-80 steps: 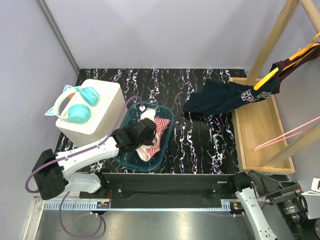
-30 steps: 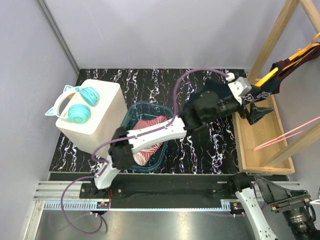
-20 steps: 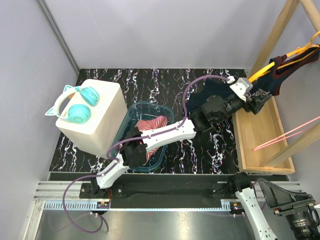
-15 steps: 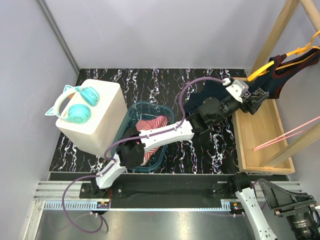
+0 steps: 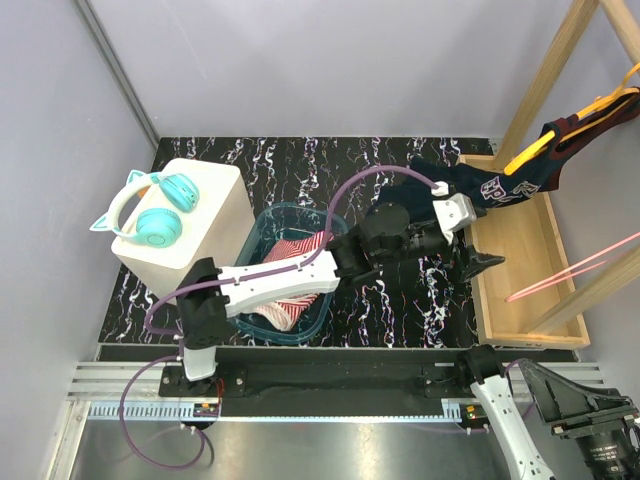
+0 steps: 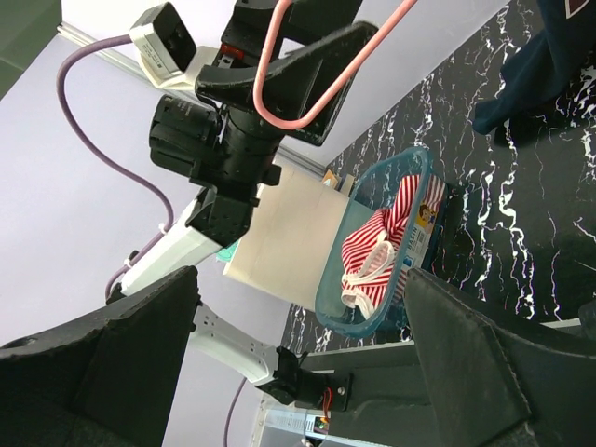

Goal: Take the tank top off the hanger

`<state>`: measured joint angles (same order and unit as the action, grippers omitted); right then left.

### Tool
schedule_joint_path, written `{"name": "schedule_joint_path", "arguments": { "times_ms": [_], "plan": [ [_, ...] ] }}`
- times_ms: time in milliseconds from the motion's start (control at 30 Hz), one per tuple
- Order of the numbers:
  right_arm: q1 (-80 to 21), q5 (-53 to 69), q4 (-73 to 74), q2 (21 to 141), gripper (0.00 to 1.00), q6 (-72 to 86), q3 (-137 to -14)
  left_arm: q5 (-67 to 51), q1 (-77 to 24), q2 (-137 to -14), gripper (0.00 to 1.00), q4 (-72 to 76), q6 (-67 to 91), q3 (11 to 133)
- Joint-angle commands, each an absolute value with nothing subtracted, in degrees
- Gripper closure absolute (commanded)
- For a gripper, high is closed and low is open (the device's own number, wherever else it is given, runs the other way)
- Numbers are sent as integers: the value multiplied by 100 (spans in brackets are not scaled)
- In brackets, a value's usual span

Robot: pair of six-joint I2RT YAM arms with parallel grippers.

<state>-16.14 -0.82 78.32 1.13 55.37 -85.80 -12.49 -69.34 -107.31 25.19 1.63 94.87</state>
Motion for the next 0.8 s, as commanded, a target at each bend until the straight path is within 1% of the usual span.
{"name": "schedule_joint_path", "arguments": {
  "times_ms": [0,67,100,167,200,267,300,367,400,433,467,533,600,633,733,767],
  "plan": [
    [-1626,-44,8543,264,1,5458,-8622,-1024,-6952,-10546,1,1259,-290,10086],
    [-1635,-44,8525,272,1,5449,-8613,-486,-6943,-10818,1,855,-308,10675],
    [-1643,-53,8517,264,0,5449,-8613,160,-6943,-10941,1,800,-273,10853],
    [-1643,-70,8525,255,1,5449,-8622,823,-6952,-11170,1,730,-246,11222],
    [-1635,-79,8534,255,0,5458,-8631,1444,-6943,-11441,1,729,-229,11606],
    [-1643,-97,8552,255,1,5467,-8631,1774,-6917,-11706,1,869,-193,11978],
    [-1635,-97,8552,246,0,5467,-8640,1488,-6891,-11811,1,975,-202,12232],
    [-1635,-105,8561,255,1,5467,-8640,891,-6812,-12023,1,1578,-272,12296],
    [-1643,-105,8552,264,1,5467,-8657,374,-6794,-12076,1,1817,-264,12305],
    [-1635,-97,8552,272,1,5467,-8666,160,-6785,-12224,1,2028,-333,12322],
    [-1635,-97,8560,290,0,5467,-8683,36,-6785,-12304,1,2309,-360,12453],
    [-1635,-97,8569,316,0,5475,-8745,44,-6776,-12628,1,2417,-325,12708],
    [-1643,-97,8569,360,0,5493,-8797,236,-6768,-12849,2,2496,-325,13121],
    [-1635,-79,8578,360,0,5484,-8807,263,-6768,-12928,4,2592,-316,13192],
    [-1643,-53,8596,387,1,5502,-8824,483,-6750,-13157,17,3128,-273,13306],
    [-1635,-44,8587,395,1,5519,-8824,518,-6741,-13262,25,3303,-281,13420]
  ]
}}
